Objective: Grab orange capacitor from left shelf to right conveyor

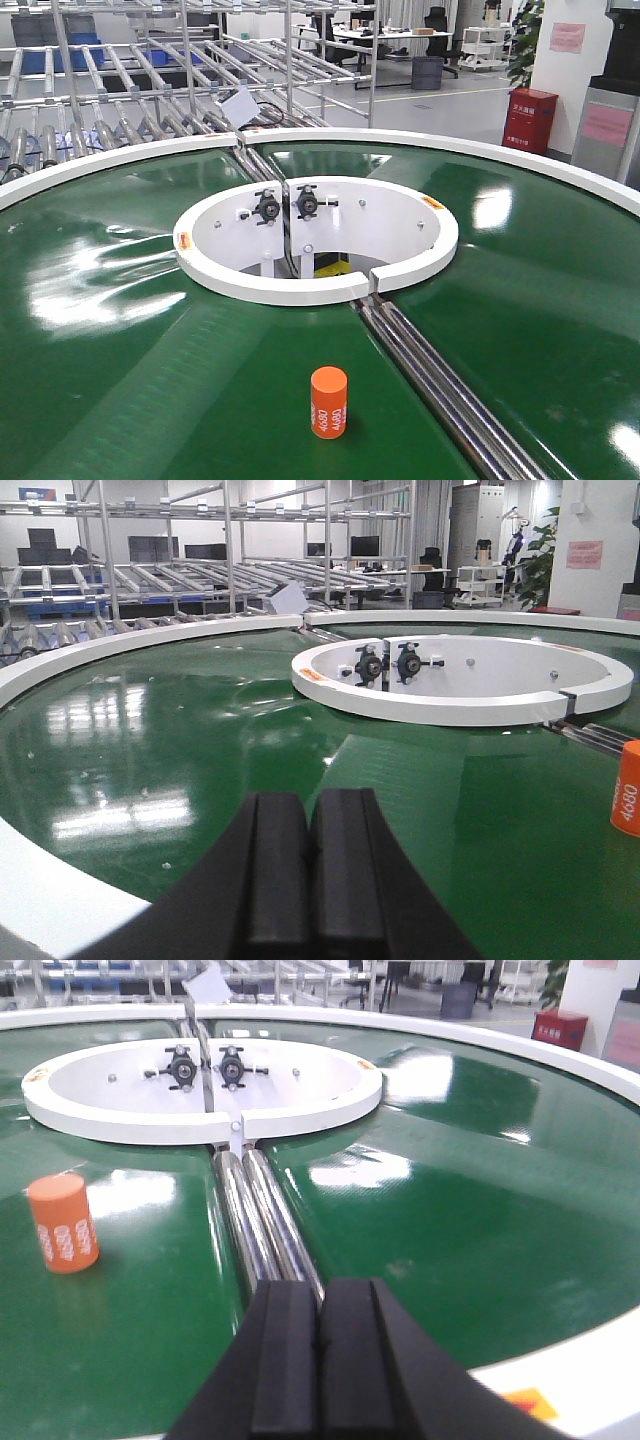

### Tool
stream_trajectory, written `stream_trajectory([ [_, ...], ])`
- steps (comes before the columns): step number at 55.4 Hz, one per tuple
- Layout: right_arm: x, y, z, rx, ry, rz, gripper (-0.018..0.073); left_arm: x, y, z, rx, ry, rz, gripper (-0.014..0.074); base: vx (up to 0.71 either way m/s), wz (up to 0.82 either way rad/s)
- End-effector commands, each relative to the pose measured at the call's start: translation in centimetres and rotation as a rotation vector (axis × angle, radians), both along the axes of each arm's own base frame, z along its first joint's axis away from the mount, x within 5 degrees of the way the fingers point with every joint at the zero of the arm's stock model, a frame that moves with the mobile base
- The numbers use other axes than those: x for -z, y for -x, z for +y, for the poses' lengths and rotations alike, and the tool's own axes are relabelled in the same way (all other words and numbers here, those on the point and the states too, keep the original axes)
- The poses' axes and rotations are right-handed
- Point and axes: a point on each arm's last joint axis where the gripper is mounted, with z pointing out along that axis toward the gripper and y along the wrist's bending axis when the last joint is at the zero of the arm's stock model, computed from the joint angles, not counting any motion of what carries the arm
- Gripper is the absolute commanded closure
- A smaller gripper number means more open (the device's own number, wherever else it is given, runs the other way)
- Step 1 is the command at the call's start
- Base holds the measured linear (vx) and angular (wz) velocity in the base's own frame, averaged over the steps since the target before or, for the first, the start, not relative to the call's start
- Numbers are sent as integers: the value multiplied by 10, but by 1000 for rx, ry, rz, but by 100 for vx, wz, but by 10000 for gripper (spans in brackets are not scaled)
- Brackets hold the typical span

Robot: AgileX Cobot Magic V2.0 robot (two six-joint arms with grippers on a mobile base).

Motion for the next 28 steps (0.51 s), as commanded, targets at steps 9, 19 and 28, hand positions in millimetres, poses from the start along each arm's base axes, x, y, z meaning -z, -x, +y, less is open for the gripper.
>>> stream_trajectory([
  [9,26,19,-3,28,-9,-199,567,3,0,0,3,7,-60,603,0,0],
  [19,25,23,-2,15,9,-223,567,3,0,0,3,7,-62,603,0,0],
  [28,25,23,-2,15,18,-223,567,3,0,0,3,7,-62,603,0,0],
])
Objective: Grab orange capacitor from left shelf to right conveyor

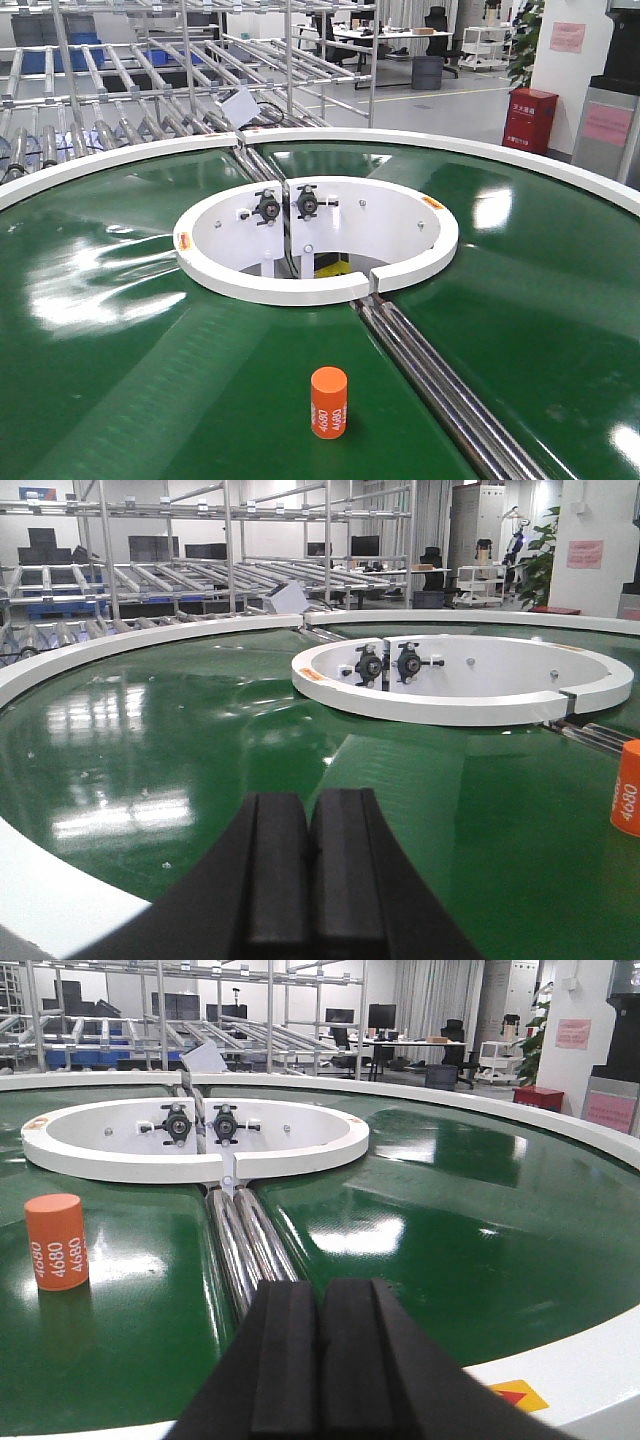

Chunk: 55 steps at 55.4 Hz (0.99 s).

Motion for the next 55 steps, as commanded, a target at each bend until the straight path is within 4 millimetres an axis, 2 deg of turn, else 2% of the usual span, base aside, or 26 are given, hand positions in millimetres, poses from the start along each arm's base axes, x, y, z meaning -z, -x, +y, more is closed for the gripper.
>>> stream_trajectory([
  [1,-6,1,0,1,14,-89,567,3,0,0,3,7,-61,603,0,0],
  [55,-6,1,0,1,14,-88,567,3,0,0,3,7,-61,603,0,0],
])
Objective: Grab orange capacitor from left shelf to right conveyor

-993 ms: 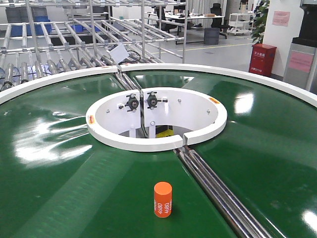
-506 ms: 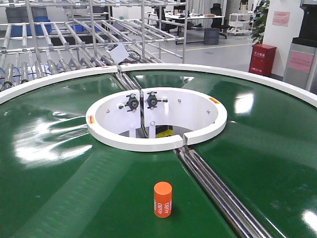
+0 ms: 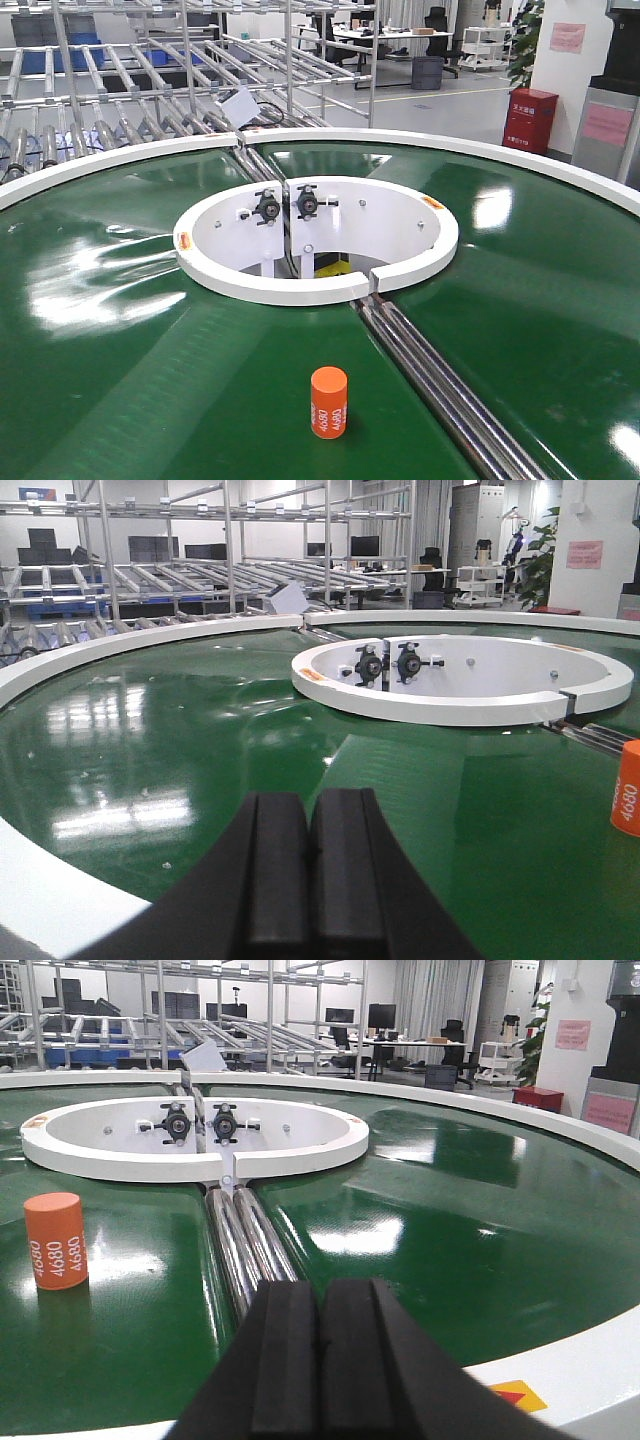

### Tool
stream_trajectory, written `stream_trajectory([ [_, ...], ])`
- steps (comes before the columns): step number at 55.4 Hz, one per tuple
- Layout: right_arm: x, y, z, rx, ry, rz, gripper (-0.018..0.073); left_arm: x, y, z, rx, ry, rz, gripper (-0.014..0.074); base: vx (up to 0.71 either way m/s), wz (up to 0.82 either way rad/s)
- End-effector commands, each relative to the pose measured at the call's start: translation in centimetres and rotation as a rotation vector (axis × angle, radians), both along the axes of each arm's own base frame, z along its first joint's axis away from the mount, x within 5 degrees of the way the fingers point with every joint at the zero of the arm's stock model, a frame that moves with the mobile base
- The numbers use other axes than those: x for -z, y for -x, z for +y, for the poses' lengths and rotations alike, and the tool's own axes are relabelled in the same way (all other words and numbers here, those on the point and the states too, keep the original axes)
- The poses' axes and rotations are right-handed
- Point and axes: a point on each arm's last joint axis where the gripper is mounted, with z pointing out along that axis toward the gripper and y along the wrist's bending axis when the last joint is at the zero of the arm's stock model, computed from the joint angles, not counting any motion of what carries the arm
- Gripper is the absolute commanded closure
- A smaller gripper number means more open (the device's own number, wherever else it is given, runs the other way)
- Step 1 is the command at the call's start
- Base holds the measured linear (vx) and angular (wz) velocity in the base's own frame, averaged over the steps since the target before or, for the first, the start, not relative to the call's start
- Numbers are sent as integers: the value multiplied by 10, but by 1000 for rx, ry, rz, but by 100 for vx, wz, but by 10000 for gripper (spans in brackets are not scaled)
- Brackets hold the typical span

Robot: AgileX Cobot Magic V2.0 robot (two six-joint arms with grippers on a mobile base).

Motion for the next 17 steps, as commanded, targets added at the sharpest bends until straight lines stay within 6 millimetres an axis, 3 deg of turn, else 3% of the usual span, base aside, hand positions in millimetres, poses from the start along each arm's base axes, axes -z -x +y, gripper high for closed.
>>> stream_trajectory([
  [1,-6,1,0,0,11,-88,567,3,0,0,3,7,-61,603,0,0],
  [17,-6,1,0,0,11,-88,567,3,0,0,3,7,-61,603,0,0],
])
